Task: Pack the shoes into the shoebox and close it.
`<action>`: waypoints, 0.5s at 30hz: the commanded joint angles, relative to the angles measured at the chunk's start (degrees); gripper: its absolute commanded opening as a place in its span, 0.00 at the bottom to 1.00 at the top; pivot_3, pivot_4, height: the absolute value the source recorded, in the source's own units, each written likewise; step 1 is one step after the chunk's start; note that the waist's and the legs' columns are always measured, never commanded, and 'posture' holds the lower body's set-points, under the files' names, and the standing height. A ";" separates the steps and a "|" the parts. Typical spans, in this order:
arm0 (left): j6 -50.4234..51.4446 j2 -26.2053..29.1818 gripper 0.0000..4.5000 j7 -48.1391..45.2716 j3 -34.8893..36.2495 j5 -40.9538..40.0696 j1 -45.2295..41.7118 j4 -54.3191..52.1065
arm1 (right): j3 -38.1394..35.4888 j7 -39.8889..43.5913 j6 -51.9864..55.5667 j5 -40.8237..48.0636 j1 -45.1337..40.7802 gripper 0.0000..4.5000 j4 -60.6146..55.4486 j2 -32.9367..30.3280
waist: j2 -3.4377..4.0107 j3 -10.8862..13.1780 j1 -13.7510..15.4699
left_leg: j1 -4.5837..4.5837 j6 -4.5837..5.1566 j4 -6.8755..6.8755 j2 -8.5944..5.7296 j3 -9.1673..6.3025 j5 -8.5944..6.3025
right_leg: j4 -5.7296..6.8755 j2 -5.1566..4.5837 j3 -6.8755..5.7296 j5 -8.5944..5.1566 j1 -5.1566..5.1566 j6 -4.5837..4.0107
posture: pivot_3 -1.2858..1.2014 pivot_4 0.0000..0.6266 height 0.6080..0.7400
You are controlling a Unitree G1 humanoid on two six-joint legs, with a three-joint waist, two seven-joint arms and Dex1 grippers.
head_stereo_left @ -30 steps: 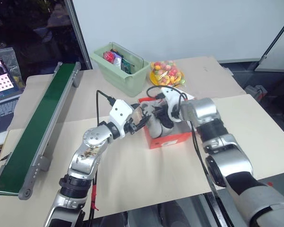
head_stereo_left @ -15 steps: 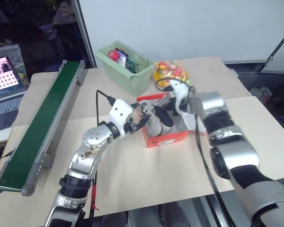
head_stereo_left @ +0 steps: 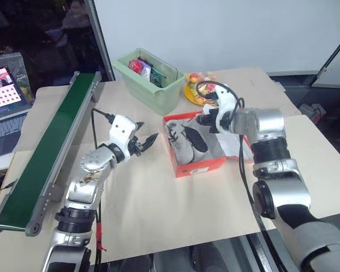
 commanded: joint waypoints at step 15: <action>-2.85 2.73 0.71 -5.55 0.02 -2.19 2.91 -1.03 | -23.17 5.49 16.56 20.18 46.71 0.02 -58.75 -9.31 | -0.01 0.00 1.21 | 0.37 0.03 0.12 -0.04 0.03 -0.02 | -0.14 -0.05 -0.03 -0.01 0.41 0.03 | 0.52 0.24 1.00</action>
